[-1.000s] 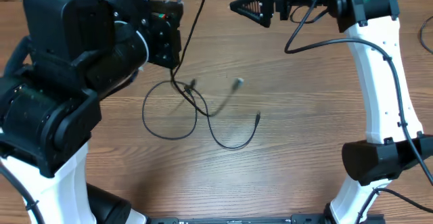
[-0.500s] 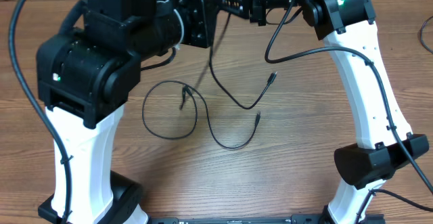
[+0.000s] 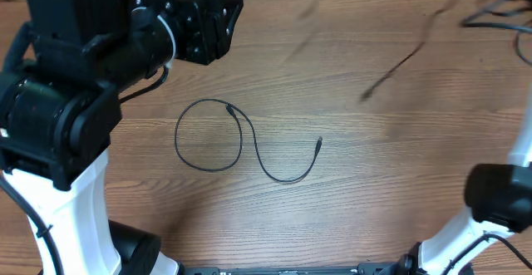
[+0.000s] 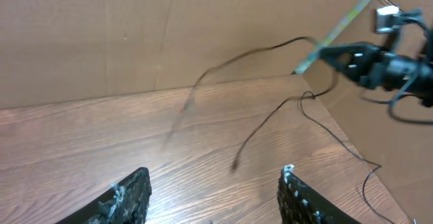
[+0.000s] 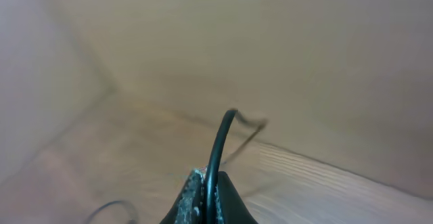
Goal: Untangle cables
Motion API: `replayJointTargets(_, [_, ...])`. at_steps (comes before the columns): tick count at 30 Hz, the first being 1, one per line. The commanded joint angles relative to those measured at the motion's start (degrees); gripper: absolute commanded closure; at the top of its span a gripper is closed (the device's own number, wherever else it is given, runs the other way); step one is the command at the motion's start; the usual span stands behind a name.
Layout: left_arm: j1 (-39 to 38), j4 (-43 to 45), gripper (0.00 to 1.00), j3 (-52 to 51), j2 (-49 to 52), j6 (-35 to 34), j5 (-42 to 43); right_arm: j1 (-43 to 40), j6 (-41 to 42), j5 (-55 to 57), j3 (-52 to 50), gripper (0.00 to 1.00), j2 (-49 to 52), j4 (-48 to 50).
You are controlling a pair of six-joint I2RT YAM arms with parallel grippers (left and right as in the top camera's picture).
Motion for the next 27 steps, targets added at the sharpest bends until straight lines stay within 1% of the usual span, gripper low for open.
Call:
replayJointTargets(1, [0.5, -1.0, 0.41, 0.4, -0.3, 1.6, 0.0, -10.8, 0.6, 2.8, 1.6, 0.96, -1.9, -0.2])
replayJointTargets(6, [0.5, -2.3, 0.47, 0.4, -0.3, 1.3, 0.6, -26.0, 0.6, 3.0, 1.6, 0.96, -1.9, 1.0])
replayJointTargets(9, [0.5, -2.5, 0.47, 0.4, -0.4, 1.3, 1.0, -32.0, 0.9, 3.0, 1.6, 0.96, -1.9, 1.9])
replayJointTargets(10, [0.3, -2.4, 0.45, 0.4, -0.3, 1.3, 2.3, -34.9, 3.2, 3.0, 1.6, 0.18, -1.9, 3.0])
replayJointTargets(11, [0.2, -2.4, 0.44, 0.4, -0.3, 1.3, 2.8, -35.6, 3.8, 3.0, 1.6, 0.0, -1.9, 3.4])
replayJointTargets(13, [0.0, -2.2, 0.44, 0.4, -0.3, 1.3, 3.7, -37.5, 6.5, 2.6, 1.6, 0.0, -1.9, 4.4])
replayJointTargets(15, [-0.4, -2.0, 0.43, 0.4, -0.3, 1.3, 3.7, -38.0, 8.0, -0.8, 1.6, 0.0, -1.9, 5.5])
replayJointTargets(17, [-0.6, -2.3, 0.38, 0.4, -0.3, 1.4, 3.7, -37.9, 10.2, -7.0, 1.6, 0.0, -1.9, 8.0])
replayJointTargets(19, [-0.6, -3.7, 0.33, 0.4, -0.3, 2.8, 3.6, -36.0, 17.3, -15.6, 1.6, 0.0, -2.0, 14.9])
replayJointTargets(21, [-0.6, -5.8, 0.33, 0.3, -0.3, 8.0, 2.8, -32.5, 24.5, -22.8, 1.6, 0.0, -2.8, 22.5])
replayJointTargets(23, [-0.6, -7.9, 0.32, 0.3, -0.3, 14.9, 2.8, -30.1, 26.6, -26.1, 1.6, 0.0, -3.6, 25.2])
replayJointTargets(24, [-0.6, -8.9, 0.35, 0.3, -0.3, 18.3, 2.8, -29.0, 27.2, -27.9, 1.6, 0.0, -3.9, 26.4])
replayJointTargets(25, [-0.6, -10.1, 0.41, 0.3, -0.3, 20.7, 2.8, -27.5, 28.0, -30.2, 1.6, 0.0, -4.5, 28.3])
replayJointTargets(26, [-0.7, -11.3, 0.44, 0.3, -0.3, 21.6, 2.8, -25.9, 29.0, -32.0, 1.6, 0.0, -5.1, 30.3])
replayJointTargets(27, [-0.7, -12.5, 0.44, 0.3, -0.3, 22.7, 2.6, -24.6, 30.2, -32.7, 1.6, 0.0, -5.7, 31.7])
